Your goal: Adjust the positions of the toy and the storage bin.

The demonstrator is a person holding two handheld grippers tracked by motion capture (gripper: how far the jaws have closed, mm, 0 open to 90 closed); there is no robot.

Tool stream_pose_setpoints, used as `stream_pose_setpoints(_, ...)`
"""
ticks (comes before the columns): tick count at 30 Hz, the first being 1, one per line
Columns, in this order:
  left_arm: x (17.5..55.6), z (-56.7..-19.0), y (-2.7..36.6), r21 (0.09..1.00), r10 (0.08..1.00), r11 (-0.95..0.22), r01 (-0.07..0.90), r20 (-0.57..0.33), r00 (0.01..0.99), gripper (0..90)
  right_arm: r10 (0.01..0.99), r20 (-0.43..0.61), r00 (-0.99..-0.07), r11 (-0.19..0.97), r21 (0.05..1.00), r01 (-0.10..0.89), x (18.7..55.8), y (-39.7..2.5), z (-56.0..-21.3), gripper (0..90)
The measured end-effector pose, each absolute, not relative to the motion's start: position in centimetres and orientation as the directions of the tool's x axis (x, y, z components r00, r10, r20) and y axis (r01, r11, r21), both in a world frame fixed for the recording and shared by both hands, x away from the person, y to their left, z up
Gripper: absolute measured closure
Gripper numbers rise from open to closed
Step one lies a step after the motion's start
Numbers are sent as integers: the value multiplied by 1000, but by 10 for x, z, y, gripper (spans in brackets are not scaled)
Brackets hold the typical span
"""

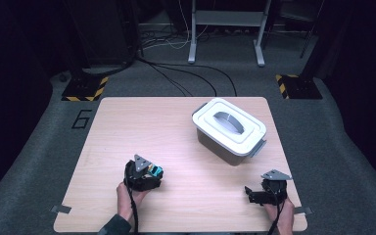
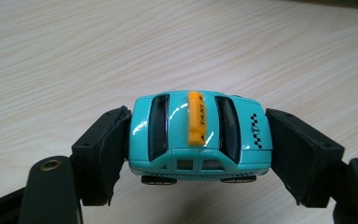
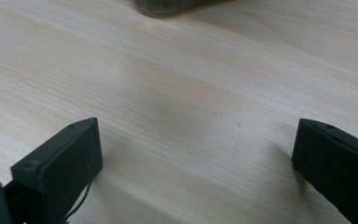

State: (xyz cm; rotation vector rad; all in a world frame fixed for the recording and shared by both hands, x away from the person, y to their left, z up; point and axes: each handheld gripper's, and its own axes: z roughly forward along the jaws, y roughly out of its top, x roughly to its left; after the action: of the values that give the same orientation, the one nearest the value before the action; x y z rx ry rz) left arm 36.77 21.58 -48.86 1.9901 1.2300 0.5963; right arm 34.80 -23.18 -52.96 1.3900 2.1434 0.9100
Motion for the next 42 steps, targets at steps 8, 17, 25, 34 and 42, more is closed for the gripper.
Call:
stream_pose_setpoints(8, 370, -493, 239, 764, 922, -255, 593, 8, 386, 245, 913, -1, -408, 284, 720, 633, 348, -232, -530, 9)
stream_pose_setpoints(17, 373, -497, 273, 768, 955, -196, 609, 8, 298, 245, 913, -1, -408, 284, 720, 633, 348, -232, -530, 9)
stream_pose_setpoints(25, 376, -502, 301, 753, 973, -157, 638, 8, 230, 244, 913, -1, -407, 283, 720, 634, 348, -232, -530, 10)
stream_pose_setpoints(34, 380, -506, 321, 740, 984, -131, 660, 14, 180, 244, 914, -1, -407, 282, 720, 633, 348, -232, -530, 10)
stream_pose_setpoints(42, 384, -513, 338, 716, 991, -96, 691, 6, 132, 244, 914, -1, -406, 282, 721, 633, 348, -232, -530, 10)
